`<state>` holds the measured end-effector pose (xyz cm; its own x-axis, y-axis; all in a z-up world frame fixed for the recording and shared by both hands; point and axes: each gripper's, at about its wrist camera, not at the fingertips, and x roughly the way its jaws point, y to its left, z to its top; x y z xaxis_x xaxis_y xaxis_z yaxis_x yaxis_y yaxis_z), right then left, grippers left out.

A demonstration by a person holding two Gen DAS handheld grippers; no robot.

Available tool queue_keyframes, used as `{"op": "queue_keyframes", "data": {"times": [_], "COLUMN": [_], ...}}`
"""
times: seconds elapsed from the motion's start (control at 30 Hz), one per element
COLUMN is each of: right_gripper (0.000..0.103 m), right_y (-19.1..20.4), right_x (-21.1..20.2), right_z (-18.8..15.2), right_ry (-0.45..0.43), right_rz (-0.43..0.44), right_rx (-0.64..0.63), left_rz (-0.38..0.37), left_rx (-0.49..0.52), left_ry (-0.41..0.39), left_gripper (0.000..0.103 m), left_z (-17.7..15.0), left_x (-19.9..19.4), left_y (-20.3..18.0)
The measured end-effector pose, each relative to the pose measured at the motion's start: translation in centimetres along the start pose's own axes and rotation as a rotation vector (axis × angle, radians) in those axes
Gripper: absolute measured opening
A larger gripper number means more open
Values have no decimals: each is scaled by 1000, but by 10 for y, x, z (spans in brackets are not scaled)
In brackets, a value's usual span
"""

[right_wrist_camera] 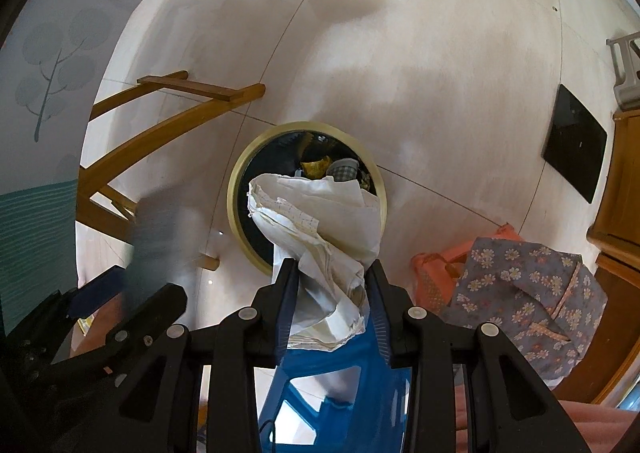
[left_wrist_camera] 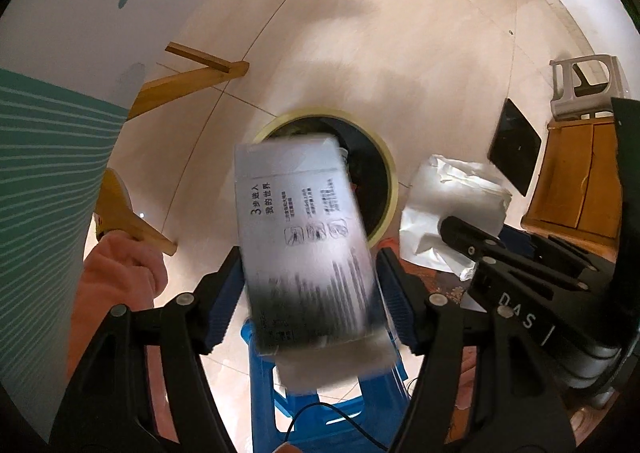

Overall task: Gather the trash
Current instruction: 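Carry silver box and tissue over the bin and open both tools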

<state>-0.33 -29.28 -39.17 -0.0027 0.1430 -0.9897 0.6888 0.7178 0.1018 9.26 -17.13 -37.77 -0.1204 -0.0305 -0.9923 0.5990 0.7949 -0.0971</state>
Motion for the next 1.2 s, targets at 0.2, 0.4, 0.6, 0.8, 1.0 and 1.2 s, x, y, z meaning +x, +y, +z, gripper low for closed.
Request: {"op": "queue_keyframes", "data": {"times": [0.2,0.4,0.6,0.8,1.0,1.2], "right_gripper": [34,35,35,41,47,51], "right_y": [-1,-1,6,14,19,23], "right_x": [1,2,4,6,1,-2], "right_z": [2,4,3,3,3,3], "right_ry": [4,2,-6,3,-18,-26], "right_rz": [3,13,21,58,105,104], "right_rx": [4,2,-28,-29,-25,-33], "left_rz": [7,32,90,151,174,188], "left_rx": [-13,-23,-58,-95,-120,-107], "left_ry": [-8,-28,-60,-66,-53,-42], "left_gripper": [69,69,69,69,69,69], "left_z": [6,4,-6,-13,-18,-22], "left_x": [5,0,-12,-21,-25,-28], "left_y": [2,1,4,8,10,5]}}
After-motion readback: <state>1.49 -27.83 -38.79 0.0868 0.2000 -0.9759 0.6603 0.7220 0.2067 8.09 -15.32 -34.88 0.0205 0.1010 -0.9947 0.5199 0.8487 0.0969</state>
